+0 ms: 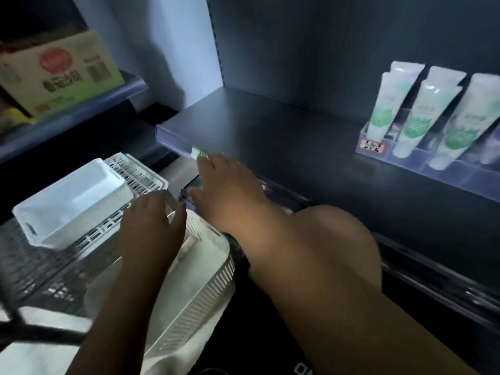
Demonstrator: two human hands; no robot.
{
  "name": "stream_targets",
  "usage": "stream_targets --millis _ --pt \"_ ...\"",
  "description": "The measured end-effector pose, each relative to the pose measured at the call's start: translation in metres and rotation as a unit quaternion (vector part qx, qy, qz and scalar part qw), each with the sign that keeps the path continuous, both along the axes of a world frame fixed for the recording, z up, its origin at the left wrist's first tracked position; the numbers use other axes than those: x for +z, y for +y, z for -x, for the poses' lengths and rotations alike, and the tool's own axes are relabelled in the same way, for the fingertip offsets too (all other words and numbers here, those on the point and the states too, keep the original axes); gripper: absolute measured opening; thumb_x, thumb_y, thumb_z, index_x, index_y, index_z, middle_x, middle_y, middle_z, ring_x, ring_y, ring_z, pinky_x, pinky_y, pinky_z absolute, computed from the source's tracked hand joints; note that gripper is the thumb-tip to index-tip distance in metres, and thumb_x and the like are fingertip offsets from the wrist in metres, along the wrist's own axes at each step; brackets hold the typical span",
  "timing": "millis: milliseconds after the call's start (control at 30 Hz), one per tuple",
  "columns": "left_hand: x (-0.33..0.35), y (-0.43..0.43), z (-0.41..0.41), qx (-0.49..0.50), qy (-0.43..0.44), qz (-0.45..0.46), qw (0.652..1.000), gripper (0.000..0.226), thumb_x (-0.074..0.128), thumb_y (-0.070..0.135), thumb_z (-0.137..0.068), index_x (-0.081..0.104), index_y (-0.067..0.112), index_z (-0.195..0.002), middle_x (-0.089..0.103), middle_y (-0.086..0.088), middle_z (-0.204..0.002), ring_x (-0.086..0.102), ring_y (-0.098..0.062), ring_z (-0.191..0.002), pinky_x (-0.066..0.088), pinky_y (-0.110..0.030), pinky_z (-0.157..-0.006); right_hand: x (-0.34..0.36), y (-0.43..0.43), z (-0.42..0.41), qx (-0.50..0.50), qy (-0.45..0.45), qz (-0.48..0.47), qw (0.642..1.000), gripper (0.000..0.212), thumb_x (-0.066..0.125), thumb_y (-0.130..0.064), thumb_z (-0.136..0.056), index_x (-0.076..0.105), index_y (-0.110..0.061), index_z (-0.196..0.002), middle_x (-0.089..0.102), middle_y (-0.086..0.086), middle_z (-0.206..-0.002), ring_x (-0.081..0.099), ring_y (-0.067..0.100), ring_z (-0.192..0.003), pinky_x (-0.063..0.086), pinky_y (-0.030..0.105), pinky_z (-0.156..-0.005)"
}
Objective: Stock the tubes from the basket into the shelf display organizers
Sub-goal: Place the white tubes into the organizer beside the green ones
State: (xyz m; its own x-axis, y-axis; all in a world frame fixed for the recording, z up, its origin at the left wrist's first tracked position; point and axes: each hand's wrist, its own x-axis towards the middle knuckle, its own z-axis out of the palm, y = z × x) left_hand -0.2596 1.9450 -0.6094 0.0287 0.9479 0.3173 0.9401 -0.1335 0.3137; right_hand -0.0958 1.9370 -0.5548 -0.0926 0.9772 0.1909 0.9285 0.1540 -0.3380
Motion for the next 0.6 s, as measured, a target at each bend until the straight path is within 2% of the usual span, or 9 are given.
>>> stream_targets --millis 67,100,200,300,367,467,533,600 --pt "-0.018 0.005 0.013 0.023 -0.010 0.036 0.999 0.058 0.045 0.060 -0.096 0.065 0.008 -0.113 0.068 -0.018 -0.107 0.063 -0.040 -0.102 0.051 -0.050 -0.089 -0.017 0.014 0.020 0.022 -0.001 0.033 0.999 0.047 0.047 -0.041 -0.101 0.046 -0.015 -0.140 0.051 0.008 -0.142 0.045 0.029 -0.133 0.038 0.044 -0.106" --pt "-0.028 0.007 0.019 0.034 -0.011 0.051 0.998 0.058 0.046 0.060 -0.096 0.064 0.008 -0.115 0.068 -0.018 -0.109 0.063 -0.039 -0.103 0.051 -0.049 -0.090 -0.028 0.020 0.028 0.037 -0.006 0.060 0.997 0.045 0.045 -0.039 -0.102 0.046 -0.016 -0.141 0.051 0.008 -0.142 0.045 0.028 -0.133 0.039 0.043 -0.105" --pt "-0.062 0.019 0.036 0.072 0.001 0.103 0.992 0.046 0.060 0.047 -0.096 0.064 0.006 -0.117 0.066 -0.021 -0.114 0.061 -0.041 -0.108 0.047 -0.048 -0.092 -0.072 0.030 0.045 0.048 -0.022 0.160 0.986 0.043 0.047 -0.041 -0.102 0.049 -0.019 -0.138 0.053 0.008 -0.137 0.051 0.028 -0.125 0.044 0.043 -0.093" --pt "-0.096 0.024 0.055 0.100 -0.041 0.178 0.978 0.045 0.060 0.042 -0.096 0.061 0.006 -0.123 0.065 -0.023 -0.121 0.060 -0.041 -0.114 0.046 -0.048 -0.098 -0.108 0.042 0.060 0.029 -0.018 0.222 0.974 0.040 0.048 -0.040 -0.100 0.052 -0.020 -0.135 0.053 0.008 -0.135 0.054 0.029 -0.121 0.046 0.043 -0.088" --pt "-0.119 0.024 0.067 0.128 -0.053 0.221 0.965 0.050 0.057 0.042 -0.098 0.057 0.006 -0.133 0.062 -0.021 -0.131 0.057 -0.039 -0.123 0.043 -0.046 -0.104 -0.129 0.051 0.068 0.038 -0.018 0.242 0.969 0.038 0.048 -0.039 -0.100 0.052 -0.020 -0.133 0.054 0.007 -0.135 0.054 0.030 -0.122 0.047 0.044 -0.091" --pt "-0.158 0.026 0.086 0.167 -0.088 0.315 0.930 0.043 0.053 0.037 -0.101 0.058 0.004 -0.129 0.062 -0.023 -0.130 0.058 -0.040 -0.120 0.045 -0.044 -0.101 -0.159 0.065 0.074 0.059 -0.010 0.253 0.966 0.036 0.048 -0.037 -0.099 0.051 -0.019 -0.131 0.056 0.008 -0.132 0.055 0.031 -0.123 0.049 0.044 -0.094" --pt "-0.187 0.027 0.098 0.188 -0.109 0.383 0.898 0.041 0.050 0.034 -0.101 0.057 0.003 -0.128 0.062 -0.022 -0.129 0.059 -0.040 -0.119 0.049 -0.044 -0.102 -0.177 0.078 0.077 0.060 -0.008 0.250 0.966 0.036 0.050 -0.035 -0.098 0.052 -0.017 -0.129 0.057 0.008 -0.130 0.056 0.031 -0.121 0.047 0.041 -0.092" --pt "-0.216 0.026 0.109 0.200 -0.102 0.408 0.885 0.045 0.052 0.037 -0.100 0.058 0.006 -0.132 0.060 -0.019 -0.136 0.056 -0.036 -0.125 0.042 -0.039 -0.107 -0.194 0.092 0.082 0.071 -0.012 0.242 0.968 0.034 0.051 -0.033 -0.096 0.054 -0.016 -0.125 0.058 0.009 -0.127 0.058 0.032 -0.117 0.047 0.040 -0.087"
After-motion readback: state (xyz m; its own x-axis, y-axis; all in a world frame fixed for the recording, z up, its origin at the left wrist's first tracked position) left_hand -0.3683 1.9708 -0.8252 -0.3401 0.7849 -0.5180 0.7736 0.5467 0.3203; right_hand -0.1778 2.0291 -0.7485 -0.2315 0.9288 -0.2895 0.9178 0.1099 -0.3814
